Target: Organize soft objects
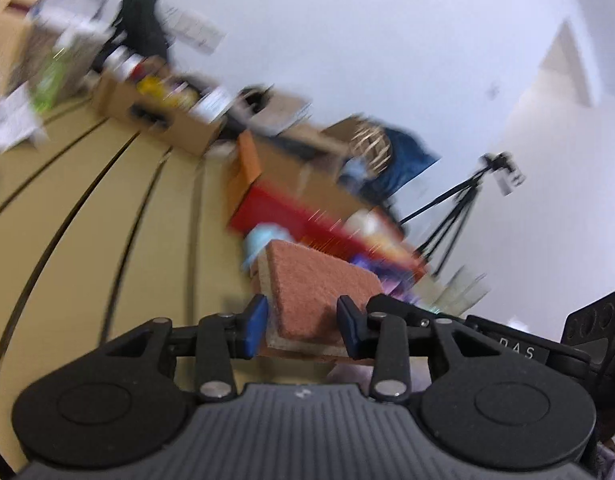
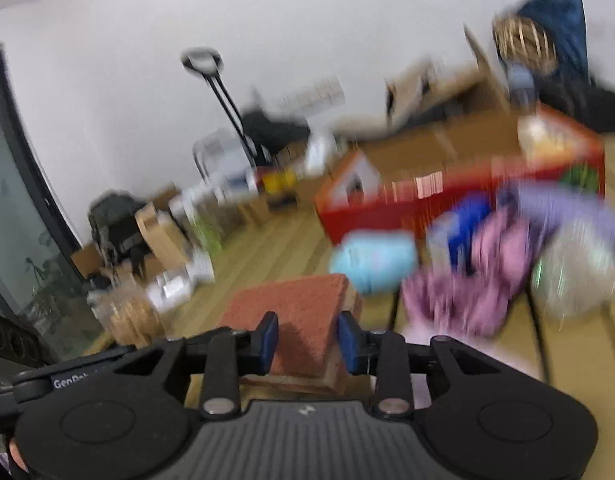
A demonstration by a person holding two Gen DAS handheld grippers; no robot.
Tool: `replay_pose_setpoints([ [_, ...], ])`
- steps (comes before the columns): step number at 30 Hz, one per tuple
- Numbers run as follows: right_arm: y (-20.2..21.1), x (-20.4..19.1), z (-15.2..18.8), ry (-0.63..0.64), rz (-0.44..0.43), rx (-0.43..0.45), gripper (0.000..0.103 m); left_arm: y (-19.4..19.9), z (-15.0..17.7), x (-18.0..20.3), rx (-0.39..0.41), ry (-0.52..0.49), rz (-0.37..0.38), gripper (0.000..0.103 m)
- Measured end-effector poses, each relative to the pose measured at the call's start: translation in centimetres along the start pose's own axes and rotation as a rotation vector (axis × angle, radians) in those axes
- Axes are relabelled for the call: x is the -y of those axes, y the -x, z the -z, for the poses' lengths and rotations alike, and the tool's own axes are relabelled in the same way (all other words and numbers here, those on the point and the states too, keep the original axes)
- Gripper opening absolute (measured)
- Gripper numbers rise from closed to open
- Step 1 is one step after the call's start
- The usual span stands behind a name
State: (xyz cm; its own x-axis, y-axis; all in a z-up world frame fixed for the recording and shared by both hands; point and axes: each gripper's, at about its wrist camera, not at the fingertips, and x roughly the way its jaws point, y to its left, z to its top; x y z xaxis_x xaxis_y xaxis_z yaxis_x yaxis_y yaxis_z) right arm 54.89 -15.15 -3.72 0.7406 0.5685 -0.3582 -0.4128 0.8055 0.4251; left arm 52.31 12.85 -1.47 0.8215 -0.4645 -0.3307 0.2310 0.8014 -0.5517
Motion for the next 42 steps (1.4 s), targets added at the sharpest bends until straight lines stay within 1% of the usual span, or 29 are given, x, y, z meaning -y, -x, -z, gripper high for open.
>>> replay_pose_setpoints([
  [1,0.5,0.1,-1.4,0.001,-0.013,0.034,0.032,-0.5,-1.3,0.5,0.017,-0.008,0.019,0.038],
  [3,0.3,0.8,-4.6,0.003,-0.034,0.066,0.032,-2.3,-4.3,1.7,0.034,-0.024,0.040,0.038],
  [6,-2.4,2.2,-10.4,0.037,-0.020,0.089,0.032,-7.0,-9.1,3.6,0.046,-0.070,0.040,0.039],
  [8,-5.7,4.0,-14.1,0.004,-0.011,0.071,0.032,-11.5,-11.9,4.0,0.025,-0.090,0.011,0.040],
  [10,-9.9,6.4,-17.6,-0.020,0.018,0.023,0.032,-16.6,-14.4,3.2,-0.033,-0.058,-0.013,0.040],
  [12,-14.3,8.7,-20.0,-0.040,0.056,-0.039,0.032,-21.4,-16.0,2.1,-0.078,-0.047,-0.057,0.040],
  [14,-18.6,10.8,-21.6,-0.073,0.090,-0.112,0.033,-25.8,-16.8,0.8,-0.136,-0.071,-0.110,0.040],
  [15,-20.5,11.6,-22.0,-0.075,0.105,-0.146,0.034,-27.7,-17.0,0.4,-0.174,-0.111,-0.136,0.041],
  [16,-22.8,12.6,-22.2,-0.094,0.128,-0.180,0.034,-29.3,-17.1,0.0,-0.206,-0.141,-0.172,0.042],
  [17,-24.5,13.3,-22.2,-0.109,0.143,-0.206,0.033,-30.3,-17.1,-0.3,-0.215,-0.164,-0.210,0.042],
  [18,-26.5,13.8,-22.1,-0.089,0.164,-0.241,0.033,-30.8,-17.1,-0.4,-0.210,-0.190,-0.239,0.042],
  [19,-27.8,13.9,-21.4,-0.078,0.193,-0.263,0.033,-30.8,-17.2,-0.6,-0.200,-0.203,-0.250,0.042],
  [20,-29.0,14.1,-21.0,-0.072,0.205,-0.289,0.033,-30.4,-17.3,-0.7,-0.187,-0.205,-0.240,0.042],
  [21,-29.7,14.1,-20.6,-0.062,0.195,-0.316,0.033,-29.8,-17.5,-0.8,-0.166,-0.203,-0.225,0.043],
  [22,-30.3,14.0,-20.2,-0.059,0.186,-0.328,0.033,-29.3,-17.7,-0.8,-0.149,-0.196,-0.216,0.044],
  [23,-30.2,13.9,-20.1,-0.047,0.186,-0.315,0.033,-28.6,-17.9,-0.8,-0.136,-0.188,-0.216,0.044],
  [26,-28.2,12.6,-20.2,0.004,0.191,-0.255,0.033,-27.0,-18.5,0.2,-0.115,-0.195,-0.228,0.044],
  [29,-24.1,10.8,-21.1,0.061,0.177,-0.214,0.033,-24.2,-18.7,2.3,-0.106,-0.231,-0.230,0.044],
  [33,-16.0,7.0,-23.1,0.159,0.183,-0.132,0.033,-18.8,-18.6,5.9,-0.086,-0.288,-0.228,0.047],
  [36,-9.5,4.2,-24.6,0.217,0.184,-0.078,0.034,-13.3,-18.8,9.1,-0.034,-0.349,-0.226,0.054],
  [38,-4.9,2.2,-25.2,0.255,0.195,-0.033,0.037,-9.4,-19.2,11.2,0.024,-0.389,-0.231,0.057],
  [39,-2.7,1.5,-25.3,0.270,0.197,-0.013,0.040,-7.7,-19.3,12.0,0.044,-0.394,-0.231,0.060],
  [42,3.3,-0.2,-24.7,0.304,0.206,0.044,0.049,-2.6,-18.3,14.2,0.110,-0.407,-0.255,0.062],
])
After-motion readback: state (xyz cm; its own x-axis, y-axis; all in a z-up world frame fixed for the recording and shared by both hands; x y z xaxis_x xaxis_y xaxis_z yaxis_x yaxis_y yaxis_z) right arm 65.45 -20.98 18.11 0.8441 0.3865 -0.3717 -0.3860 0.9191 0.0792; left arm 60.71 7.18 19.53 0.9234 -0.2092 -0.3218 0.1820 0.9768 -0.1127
